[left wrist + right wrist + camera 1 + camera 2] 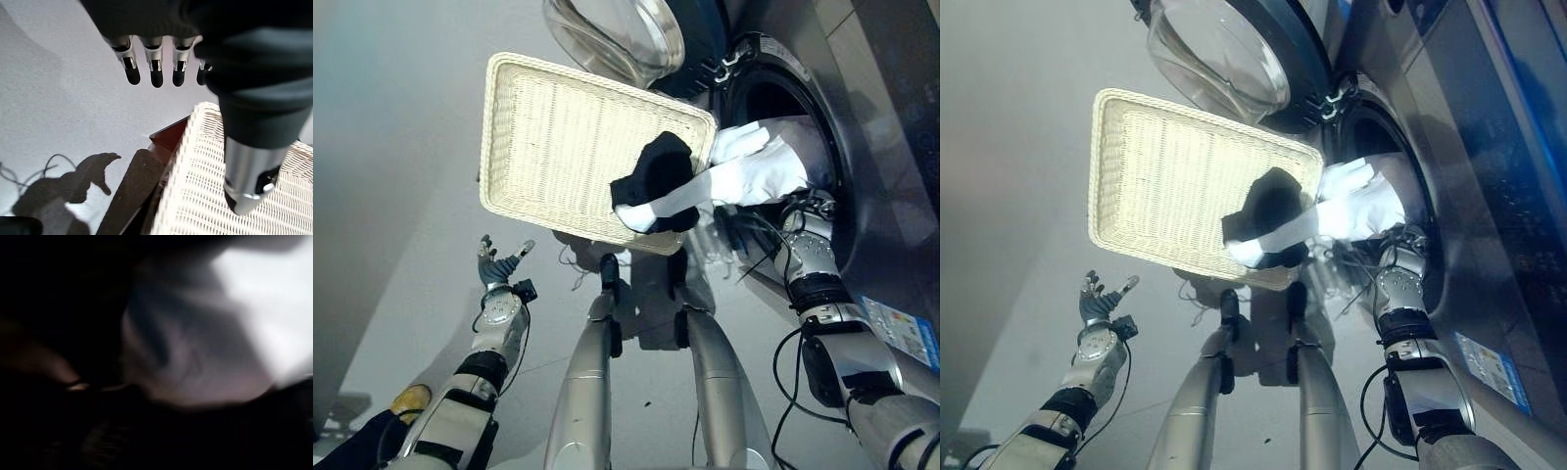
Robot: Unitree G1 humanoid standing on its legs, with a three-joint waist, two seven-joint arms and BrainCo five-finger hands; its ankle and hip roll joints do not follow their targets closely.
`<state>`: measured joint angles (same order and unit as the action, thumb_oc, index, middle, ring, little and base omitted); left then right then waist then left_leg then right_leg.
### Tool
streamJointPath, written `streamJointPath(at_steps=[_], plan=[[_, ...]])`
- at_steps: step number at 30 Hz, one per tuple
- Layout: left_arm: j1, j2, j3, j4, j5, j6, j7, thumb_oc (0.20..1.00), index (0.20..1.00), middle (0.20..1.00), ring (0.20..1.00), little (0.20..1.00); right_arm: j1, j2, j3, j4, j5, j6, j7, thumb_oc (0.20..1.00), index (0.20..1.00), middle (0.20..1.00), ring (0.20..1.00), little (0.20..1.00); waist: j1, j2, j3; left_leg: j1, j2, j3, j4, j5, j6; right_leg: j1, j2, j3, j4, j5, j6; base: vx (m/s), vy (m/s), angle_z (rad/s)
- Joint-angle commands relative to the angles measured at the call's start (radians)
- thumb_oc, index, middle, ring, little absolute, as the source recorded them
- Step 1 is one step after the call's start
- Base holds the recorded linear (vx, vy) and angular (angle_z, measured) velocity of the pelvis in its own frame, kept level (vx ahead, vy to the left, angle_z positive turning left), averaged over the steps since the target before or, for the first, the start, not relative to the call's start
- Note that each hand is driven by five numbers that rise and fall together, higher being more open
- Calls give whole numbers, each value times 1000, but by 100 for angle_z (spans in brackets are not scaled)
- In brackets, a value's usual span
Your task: Put the clothes into the washing machine.
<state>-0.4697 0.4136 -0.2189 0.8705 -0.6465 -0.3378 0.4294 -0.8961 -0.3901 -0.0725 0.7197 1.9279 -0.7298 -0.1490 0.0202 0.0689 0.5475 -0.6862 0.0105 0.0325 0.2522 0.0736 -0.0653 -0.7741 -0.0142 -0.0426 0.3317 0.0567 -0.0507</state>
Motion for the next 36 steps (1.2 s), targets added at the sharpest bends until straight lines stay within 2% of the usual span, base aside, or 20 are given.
streamJointPath(at_steps=[1,3,5,6,7,10,12,13,14,16,18,20,21,22,23,24,26,27,30,36], plan=[[71,19,17,-8,-37,-21,-53,1000,1000,1000,1000,1000,-78,-379,-197,5,28,-366,-126,200,200,200,200,200,-62,71,-27,-6,-44,26,35,-57,0,-1,17,-44,132,-151,68,43,78,5],[90,30,29,-1,-61,-3,-97,1000,1000,1000,1000,1000,-58,-450,-251,-50,24,-530,-114,200,200,200,200,200,-86,77,-27,3,-43,37,45,-65,3,0,17,-34,145,-157,64,50,86,-7],[97,32,33,5,-68,9,-120,1000,1000,1000,1000,1000,-41,-488,-283,-66,44,-607,-91,200,200,200,200,200,-97,78,-27,9,-43,44,54,-73,5,2,18,-25,158,-165,63,20,48,-12],[97,32,35,6,-68,13,-125,1000,1000,1000,1000,1000,-38,-494,-290,-66,44,-623,-96,200,200,200,200,200,-99,79,-27,5,-42,46,53,-64,6,-2,18,-25,155,-156,62,39,47,-11],[102,34,37,12,-75,27,-148,1000,1000,1000,1000,1000,-12,-524,-328,-77,44,-668,-170,200,200,200,200,200,-111,78,-27,8,-39,52,58,-63,5,0,19,-21,161,-155,63,55,29,-5],[109,32,33,27,-74,45,-174,1000,1000,1000,1000,1000,55,-537,-383,-76,44,-652,-277,200,200,200,200,200,-123,79,-27,20,-37,59,62,-65,5,8,22,-10,172,-157,61,37,29,-3],[108,20,24,36,-67,60,-193,1000,1000,1000,1000,1000,79,-514,-395,-76,44,-600,-340,200,200,200,200,200,-128,84,-27,26,-38,67,66,-65,5,11,22,-4,174,-155,61,34,32,-10],[105,7,12,42,-56,66,-206,1000,1000,1000,1000,1000,84,-482,-388,-77,44,-532,-354,658,658,658,658,658,-124,91,-27,33,-40,73,65,-64,6,15,20,-1,175,-156,61,27,38,-16],[104,-5,1,41,-54,66,-208,1000,1000,1000,1000,1000,76,-456,-379,-87,44,-491,-363,1000,1000,1000,1000,1000,-121,98,-27,38,-42,75,62,-62,6,18,18,0,174,-156,61,24,51,-15],[106,-15,-4,41,-54,67,-207,1000,1000,1000,1000,1000,73,-433,-372,-95,44,-439,-362,1000,1000,1000,1000,1000,-122,103,-27,43,-44,77,57,-60,7,20,16,1,172,-155,62,5,45,-7],[103,-62,-56,21,-46,69,-194,1000,1000,1000,1000,1000,37,-309,-297,-108,44,-260,-348,1000,1000,1000,1000,1000,-107,130,-27,62,-56,79,40,-66,8,35,8,6,166,-173,63,18,50,-11],[101,-68,-62,14,-45,72,-191,1000,1000,1000,1000,1000,29,-284,-284,-115,44,-234,-338,1000,1000,1000,1000,1000,-103,134,-27,56,-56,80,32,-52,9,30,7,4,156,-159,63,-17,6,-7],[94,-82,-86,8,-48,72,-180,1000,1000,1000,1000,1000,29,-211,-238,-109,44,-67,-327,1000,1000,1000,1000,1000,-96,141,-27,56,-60,79,27,-59,10,31,0,0,154,-169,65,-40,-4,-4],[92,-82,-85,6,-47,73,-178,1000,1000,1000,1000,1000,27,-202,-235,-105,44,-27,-328,1000,1000,1000,1000,1000,-94,142,-27,48,-60,80,22,-46,11,24,1,-2,147,-154,64,-10,-6,-3],[88,-84,-98,6,-53,70,-171,1000,1000,1000,1000,1000,30,-171,-211,-91,44,73,-303,1000,1000,1000,1000,1000,-91,144,-27,51,-61,80,20,-55,12,27,0,-3,150,-167,64,-73,-6,2],[80,-86,-104,4,-58,65,-165,1000,1000,1000,1000,1000,24,-150,-189,-67,44,181,-247,1000,1000,1000,1000,1000,-84,146,-27,36,-59,83,7,-38,13,14,2,-7,137,-149,64,-63,1,6],[76,-88,-108,8,-65,56,-161,1000,1000,1000,1000,1000,28,-122,-164,-22,44,319,-123,1000,1000,1000,1000,1000,-78,147,-27,27,-57,83,-6,-30,12,6,5,-13,131,-148,65,-66,3,-3],[77,-89,-109,9,-66,53,-161,1000,1000,1000,1000,1000,28,-118,-163,-15,44,339,-99,1000,1000,1000,1000,1000,-77,148,-27,27,-58,82,-8,-29,12,5,5,-13,131,-147,65,-1,-5,-15],[91,-104,-114,17,-64,29,-158,1000,1000,1000,1000,1000,48,-71,-160,5,44,441,134,1000,1000,1000,1000,1000,-68,148,-27,19,-64,74,-24,-21,13,0,8,-20,122,-144,69,-39,3,1],[106,-120,-117,18,-67,26,-154,1000,1000,1000,1000,1000,59,-62,-147,17,44,468,230,1000,1000,1000,1000,1000,-65,150,-27,20,-72,68,-34,-21,15,-2,8,-22,117,-145,74,-13,38,-3]])
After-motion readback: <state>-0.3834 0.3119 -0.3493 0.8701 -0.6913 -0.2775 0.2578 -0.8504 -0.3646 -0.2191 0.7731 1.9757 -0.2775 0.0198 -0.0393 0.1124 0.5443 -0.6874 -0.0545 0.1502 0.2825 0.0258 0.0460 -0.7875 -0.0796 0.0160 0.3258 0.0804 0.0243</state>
